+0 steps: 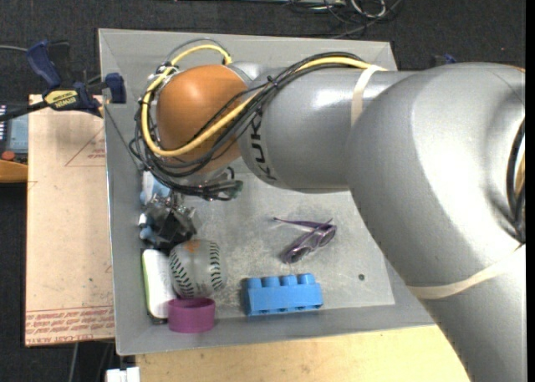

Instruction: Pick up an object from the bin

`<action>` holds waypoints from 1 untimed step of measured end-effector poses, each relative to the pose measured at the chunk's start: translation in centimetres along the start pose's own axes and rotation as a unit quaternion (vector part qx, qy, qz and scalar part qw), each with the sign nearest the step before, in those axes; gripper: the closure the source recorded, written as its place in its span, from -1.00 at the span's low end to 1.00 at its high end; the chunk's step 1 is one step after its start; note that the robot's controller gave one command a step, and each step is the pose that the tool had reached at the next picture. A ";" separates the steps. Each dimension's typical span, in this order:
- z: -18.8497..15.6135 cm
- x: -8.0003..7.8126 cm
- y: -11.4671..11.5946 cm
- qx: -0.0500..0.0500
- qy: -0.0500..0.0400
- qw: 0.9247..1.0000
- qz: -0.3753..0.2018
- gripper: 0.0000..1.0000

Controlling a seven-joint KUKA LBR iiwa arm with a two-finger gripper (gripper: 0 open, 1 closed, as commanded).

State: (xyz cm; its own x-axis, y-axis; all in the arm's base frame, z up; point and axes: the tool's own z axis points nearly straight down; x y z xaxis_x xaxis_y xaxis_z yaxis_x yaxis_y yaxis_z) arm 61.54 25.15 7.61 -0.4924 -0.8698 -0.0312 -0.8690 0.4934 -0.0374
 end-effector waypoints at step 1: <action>-0.3 0.1 0.1 -0.001 0.001 1.000 0.000 1.00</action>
Offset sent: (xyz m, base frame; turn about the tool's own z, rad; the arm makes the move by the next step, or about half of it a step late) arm 0.0000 -0.0001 0.0292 0.0000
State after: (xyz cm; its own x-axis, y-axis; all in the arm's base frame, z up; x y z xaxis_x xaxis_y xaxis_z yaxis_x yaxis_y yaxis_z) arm 61.39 25.11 7.94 -0.4927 -0.8697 -0.0294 -0.8690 0.4935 -0.0351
